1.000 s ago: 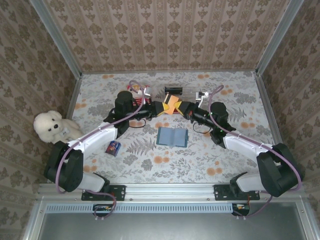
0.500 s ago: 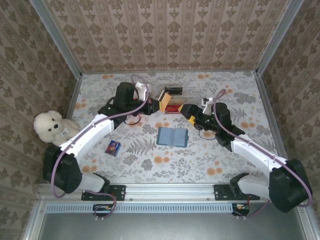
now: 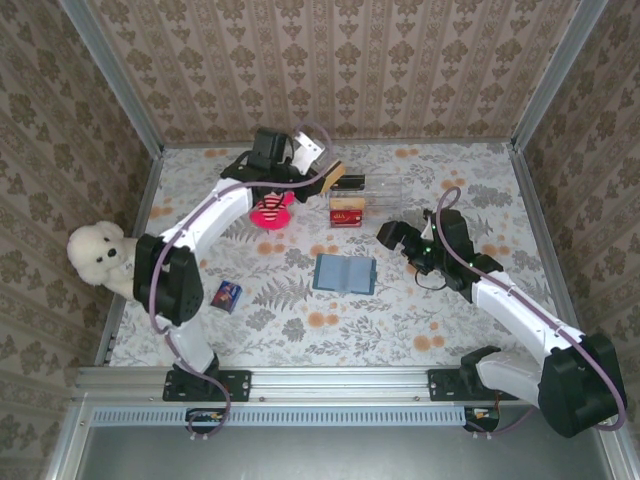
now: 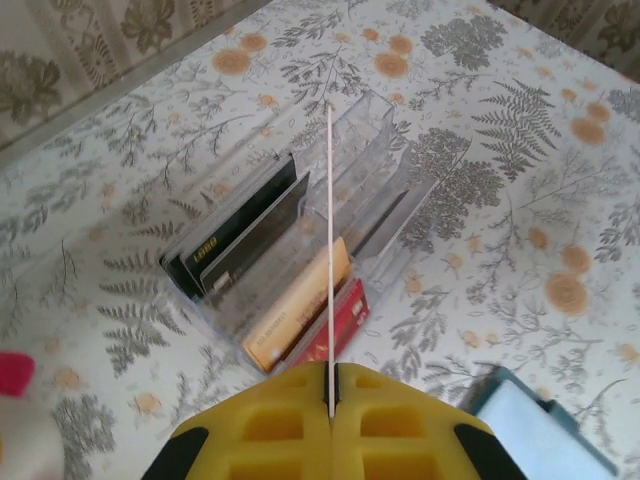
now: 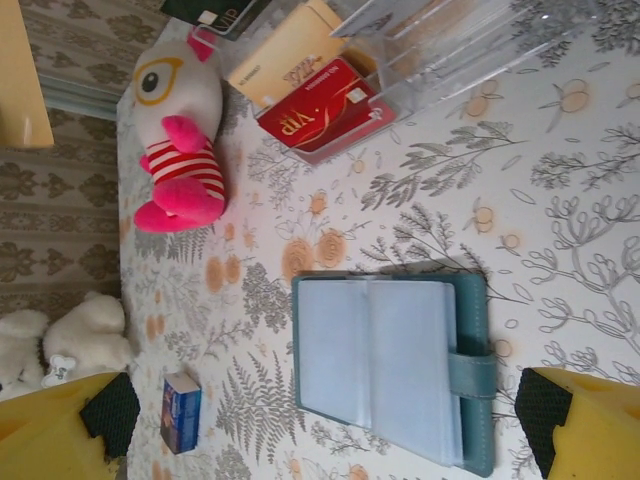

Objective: Take the credit cards out of the card holder

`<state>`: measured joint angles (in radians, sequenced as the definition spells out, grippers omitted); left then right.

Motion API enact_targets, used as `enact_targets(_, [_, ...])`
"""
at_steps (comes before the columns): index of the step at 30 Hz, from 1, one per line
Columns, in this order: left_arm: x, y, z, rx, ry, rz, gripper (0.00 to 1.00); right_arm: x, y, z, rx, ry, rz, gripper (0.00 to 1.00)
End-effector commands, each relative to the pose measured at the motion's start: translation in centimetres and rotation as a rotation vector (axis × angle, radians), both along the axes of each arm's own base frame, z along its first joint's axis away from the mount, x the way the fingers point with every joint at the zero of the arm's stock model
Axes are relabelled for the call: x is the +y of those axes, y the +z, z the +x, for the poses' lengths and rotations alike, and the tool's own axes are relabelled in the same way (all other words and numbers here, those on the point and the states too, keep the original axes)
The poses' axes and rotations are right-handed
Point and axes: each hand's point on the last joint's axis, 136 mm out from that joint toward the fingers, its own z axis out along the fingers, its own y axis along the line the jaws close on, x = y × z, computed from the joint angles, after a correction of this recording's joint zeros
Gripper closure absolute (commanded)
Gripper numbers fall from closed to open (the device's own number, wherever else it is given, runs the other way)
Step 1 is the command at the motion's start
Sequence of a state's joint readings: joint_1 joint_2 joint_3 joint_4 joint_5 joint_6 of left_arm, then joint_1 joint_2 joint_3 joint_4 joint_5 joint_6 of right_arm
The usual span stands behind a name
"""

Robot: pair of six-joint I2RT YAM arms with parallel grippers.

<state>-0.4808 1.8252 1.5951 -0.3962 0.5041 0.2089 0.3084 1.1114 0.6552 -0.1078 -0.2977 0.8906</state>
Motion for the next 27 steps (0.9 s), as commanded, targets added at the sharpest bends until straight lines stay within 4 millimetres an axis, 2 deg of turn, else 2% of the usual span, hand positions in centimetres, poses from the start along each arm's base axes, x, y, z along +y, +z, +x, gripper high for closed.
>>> enact_targets(1, [-0.6, -0.1, -0.3, -0.091, -0.214, 0.052, 1.0, -0.2, 0.3, -0.2, -0.01, 0.024, -0.017, 0.0])
enact_targets(6, [-2.2, -0.9, -1.2, -0.196, -0.437, 0.036, 1.0, 0.3, 0.5, -0.4, -0.02, 0.064, -0.007, 0.0])
enact_targets(10, [-3.0, -2.0, -0.9, -0.228, -0.538, 0.037, 1.0, 0.2, 0.3, -0.4, -0.013, 0.069, -0.014, 0.0])
enact_targets(16, [-3.8, -4.9, 0.1, -0.23, -0.608, 0.113, 1.0, 0.2, 0.2, -0.2, 0.003, 0.069, -0.012, 0.0])
enact_targets(21, [-4.1, -8.2, 0.6, -0.235, -0.644, 0.286, 1.0, 0.6, 0.1, 0.1, 0.009, 0.08, 0.01, 0.0])
enact_targets(27, [-4.5, -9.7, 1.0, -0.253, -0.653, 0.338, 1.0, 1.0, -0.6, 0.4, 0.033, 0.078, 0.037, 0.0])
